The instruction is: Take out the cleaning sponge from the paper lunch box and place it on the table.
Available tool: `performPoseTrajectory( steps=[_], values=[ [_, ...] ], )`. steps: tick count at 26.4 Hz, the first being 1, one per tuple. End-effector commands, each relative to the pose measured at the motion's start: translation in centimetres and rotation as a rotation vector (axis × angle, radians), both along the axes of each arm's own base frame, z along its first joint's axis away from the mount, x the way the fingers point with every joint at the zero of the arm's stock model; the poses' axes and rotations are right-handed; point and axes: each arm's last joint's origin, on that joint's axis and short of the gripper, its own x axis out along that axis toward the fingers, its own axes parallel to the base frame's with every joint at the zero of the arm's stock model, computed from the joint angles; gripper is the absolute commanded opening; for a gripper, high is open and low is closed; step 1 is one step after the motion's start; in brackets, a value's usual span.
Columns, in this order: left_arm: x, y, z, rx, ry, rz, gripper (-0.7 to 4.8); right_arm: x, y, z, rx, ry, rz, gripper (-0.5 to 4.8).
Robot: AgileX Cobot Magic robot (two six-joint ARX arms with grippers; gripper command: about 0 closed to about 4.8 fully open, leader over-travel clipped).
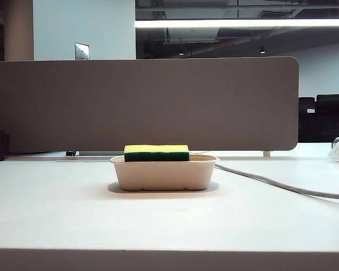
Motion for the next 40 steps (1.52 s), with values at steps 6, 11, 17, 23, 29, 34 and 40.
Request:
performPoseTrajectory(
  steps=[6,11,17,23,29,34,40],
  values=[
    [0.0,0.0,0.2,-0.002,-0.015,-0.004,-0.02,0.0,0.0,0.2,0.0,-0.014,0.0,-0.05],
    [0.0,0.0,0.1,-0.045,-0.01,-0.006,-0.01,0.0,1.0,0.1,0.0,-0.006,0.082,-0.05],
    [0.0,-0.2,0.1,-0.171,0.001,-0.076,-0.01,-1.0,5.9,-1.1,-0.048,0.138,0.56,-0.05],
    [-0.6,-1.5,1.4,-0.43,0.027,-0.565,2.67,-1.7,7.0,-1.3,-0.054,0.157,0.737,-0.05],
    [-2.5,-1.8,7.9,-0.338,-0.116,-0.669,4.08,-1.7,7.0,-1.3,-0.054,0.157,0.733,-0.05],
    [-0.5,-2.0,14.7,-0.166,-0.095,-0.798,4.37,-1.7,7.0,-1.3,-0.054,0.157,0.734,-0.05],
    [7.9,-3.6,16.5,-0.14,0.141,-1.011,4.36,-1.7,7.0,-1.3,-0.054,0.157,0.733,-0.05]
  ],
)
